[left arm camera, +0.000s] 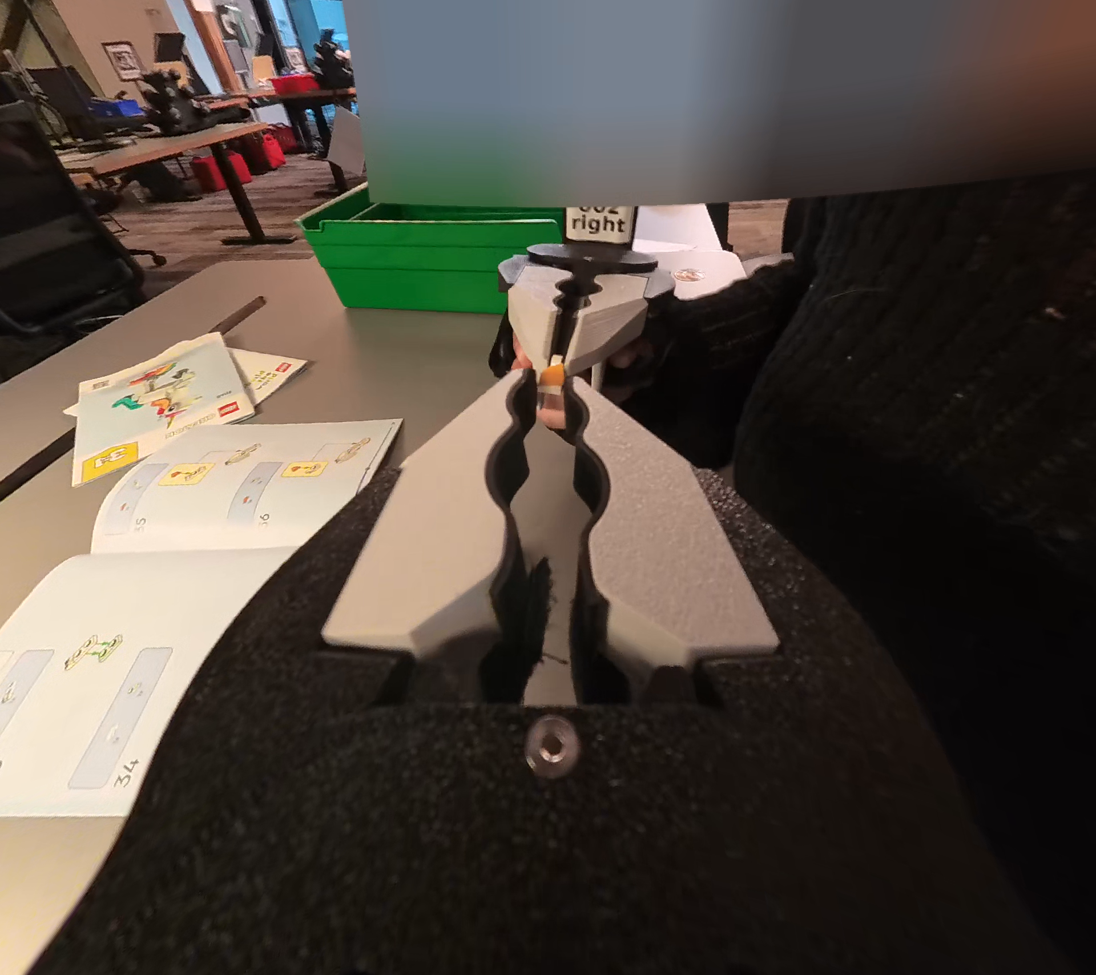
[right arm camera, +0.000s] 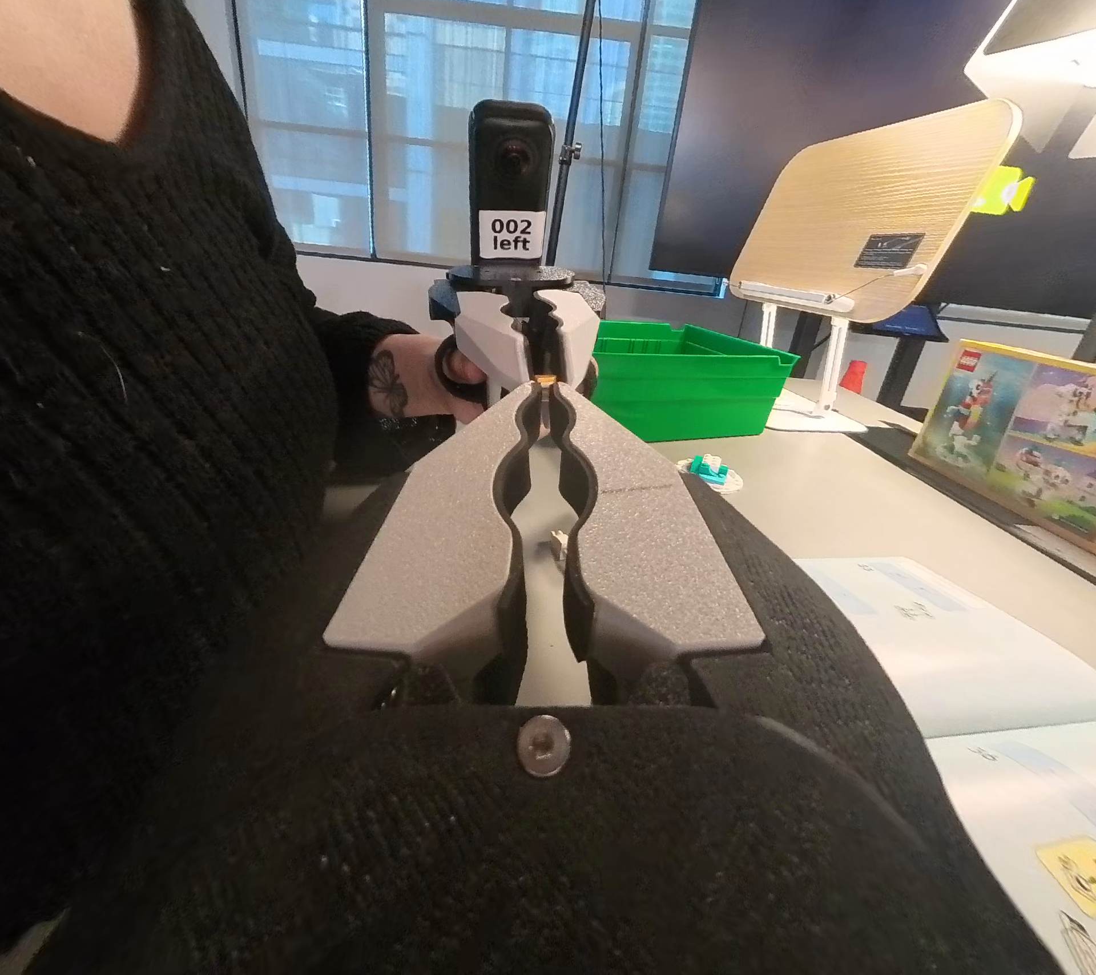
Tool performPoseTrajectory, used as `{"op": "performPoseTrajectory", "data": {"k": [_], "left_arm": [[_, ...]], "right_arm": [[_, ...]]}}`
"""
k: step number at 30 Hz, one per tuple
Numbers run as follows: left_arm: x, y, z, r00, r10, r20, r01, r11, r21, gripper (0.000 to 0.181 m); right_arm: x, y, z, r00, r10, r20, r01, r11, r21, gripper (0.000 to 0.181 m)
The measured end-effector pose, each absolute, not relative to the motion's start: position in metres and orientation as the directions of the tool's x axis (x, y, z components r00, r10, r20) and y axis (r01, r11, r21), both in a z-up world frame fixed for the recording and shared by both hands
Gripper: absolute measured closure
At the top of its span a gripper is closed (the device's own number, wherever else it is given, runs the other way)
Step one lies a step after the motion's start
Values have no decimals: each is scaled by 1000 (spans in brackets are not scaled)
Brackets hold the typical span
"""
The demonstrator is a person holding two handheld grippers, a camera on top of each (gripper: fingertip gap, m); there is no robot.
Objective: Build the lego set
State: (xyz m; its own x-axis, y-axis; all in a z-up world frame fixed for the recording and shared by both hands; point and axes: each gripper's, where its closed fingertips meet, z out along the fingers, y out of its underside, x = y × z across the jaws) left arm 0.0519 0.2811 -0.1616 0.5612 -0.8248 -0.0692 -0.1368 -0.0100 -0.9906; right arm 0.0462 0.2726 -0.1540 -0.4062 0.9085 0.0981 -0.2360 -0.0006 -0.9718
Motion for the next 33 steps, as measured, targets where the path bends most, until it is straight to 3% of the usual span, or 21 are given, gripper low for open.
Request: {"op": "performPoseTrajectory", "data": {"k": [11, 25, 30, 33], "left_arm": [[51, 274, -161, 556, -816, -156, -221, 35, -975, 176], [64, 251, -163, 281, -959, -36, -207, -24, -978, 177], [62, 263, -162, 324, -945, 49, -156, -104, -982, 177], [60, 269, -164, 382, -923, 37, -157, -104, -982, 161]], "right_arm": [[49, 268, -153, -440, 893, 94, -238, -15, -971, 181], [59, 245, -157, -658, 752, -50, -141, -189, -972, 181], [54, 255, -157, -603, 797, -39, -160, -168, -973, 181], [52, 260, -156, -560, 828, -14, -182, -139, -973, 181]]}}
